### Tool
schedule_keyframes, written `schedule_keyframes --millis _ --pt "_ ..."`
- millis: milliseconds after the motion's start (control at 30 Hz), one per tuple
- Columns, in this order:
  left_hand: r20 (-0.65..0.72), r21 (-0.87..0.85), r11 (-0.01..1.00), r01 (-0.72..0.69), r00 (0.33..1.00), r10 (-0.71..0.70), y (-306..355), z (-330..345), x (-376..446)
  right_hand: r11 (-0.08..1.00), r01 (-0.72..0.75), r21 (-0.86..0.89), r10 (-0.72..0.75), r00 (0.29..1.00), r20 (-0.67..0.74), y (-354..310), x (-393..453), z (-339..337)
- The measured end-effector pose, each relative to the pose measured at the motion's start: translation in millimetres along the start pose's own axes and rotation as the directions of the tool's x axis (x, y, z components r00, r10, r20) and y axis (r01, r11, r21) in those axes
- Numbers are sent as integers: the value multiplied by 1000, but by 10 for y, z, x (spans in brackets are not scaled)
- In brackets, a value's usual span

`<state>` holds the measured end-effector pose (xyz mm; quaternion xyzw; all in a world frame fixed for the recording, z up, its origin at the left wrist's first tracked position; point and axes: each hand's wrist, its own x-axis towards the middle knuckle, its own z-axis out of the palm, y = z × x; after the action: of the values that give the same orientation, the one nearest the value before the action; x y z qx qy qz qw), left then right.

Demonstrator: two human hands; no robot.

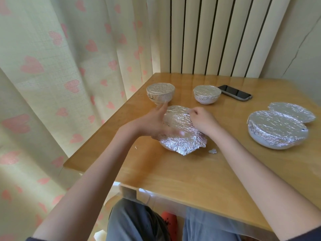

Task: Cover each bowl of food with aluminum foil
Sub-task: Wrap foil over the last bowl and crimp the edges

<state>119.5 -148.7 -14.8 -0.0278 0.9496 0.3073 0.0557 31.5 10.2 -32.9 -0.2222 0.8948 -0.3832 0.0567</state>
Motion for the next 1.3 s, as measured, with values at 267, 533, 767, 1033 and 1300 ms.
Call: schedule_keyframes --millis 267,533,767,1033,1300 --pt "-276 -269 963 -34 960 -43 -108 210 287 996 -78 43 80 995 -53 23 -25 168" --pt "-217 -357 934 6 972 -90 -137 220 326 996 -86 -13 84 990 -112 42 7 218" --pt "-205 -365 931 26 973 -108 -150 213 346 994 -109 -9 108 989 -104 48 13 215" --pt "-238 -415 910 14 963 -123 -211 143 319 992 -118 40 123 984 -132 33 -71 69" --pt "-241 -459 885 -82 970 -34 -133 202 252 964 -116 239 174 956 -238 31 -210 330"
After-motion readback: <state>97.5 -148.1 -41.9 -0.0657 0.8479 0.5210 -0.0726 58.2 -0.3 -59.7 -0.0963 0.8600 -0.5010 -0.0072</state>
